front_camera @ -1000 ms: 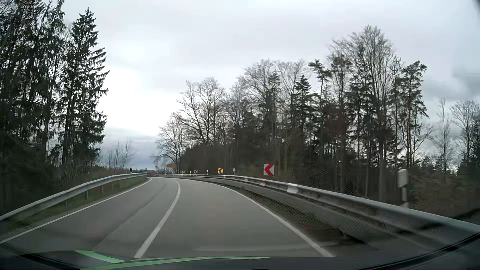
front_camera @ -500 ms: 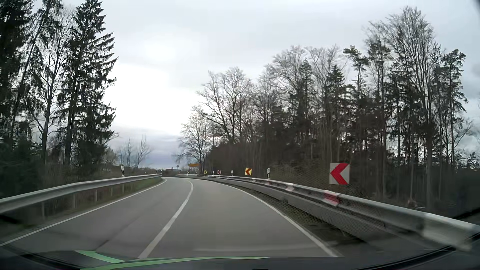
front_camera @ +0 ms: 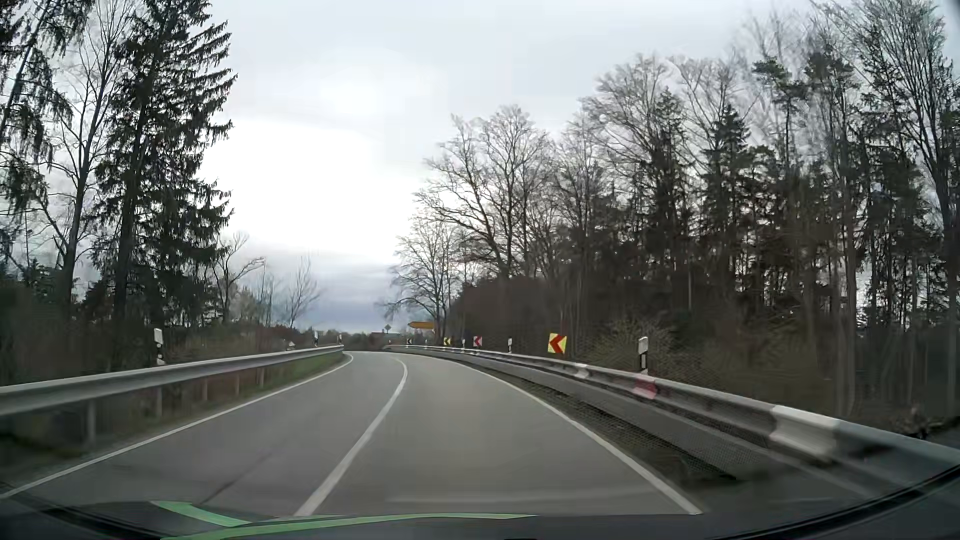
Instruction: Follow the waypoints while adhering to traffic rules and regulations
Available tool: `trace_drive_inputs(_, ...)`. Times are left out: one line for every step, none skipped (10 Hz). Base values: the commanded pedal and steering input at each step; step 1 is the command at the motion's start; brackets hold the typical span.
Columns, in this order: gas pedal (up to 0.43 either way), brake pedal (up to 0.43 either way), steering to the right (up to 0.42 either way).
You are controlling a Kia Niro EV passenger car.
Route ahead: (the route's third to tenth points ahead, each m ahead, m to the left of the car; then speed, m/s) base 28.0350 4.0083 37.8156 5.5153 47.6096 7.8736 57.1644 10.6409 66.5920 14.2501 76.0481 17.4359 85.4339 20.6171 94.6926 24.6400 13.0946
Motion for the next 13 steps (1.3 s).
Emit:
trace_drive_inputs(0.240,0.000,-0.031)
trace_drive_inputs(0.240,0.000,-0.029)
trace_drive_inputs(0.240,0.000,-0.028)
trace_drive_inputs(0.240,0.000,-0.026)
trace_drive_inputs(0.240,0.000,-0.021)
trace_drive_inputs(0.240,0.000,-0.020)
trace_drive_inputs(0.240,0.000,-0.020)
trace_drive_inputs(0.240,0.000,-0.020)
trace_drive_inputs(0.240,0.000,-0.020)
trace_drive_inputs(0.240,0.000,-0.020)
trace_drive_inputs(0.240,0.000,-0.020)
trace_drive_inputs(0.240,0.000,-0.020)
trace_drive_inputs(0.240,0.000,-0.020)
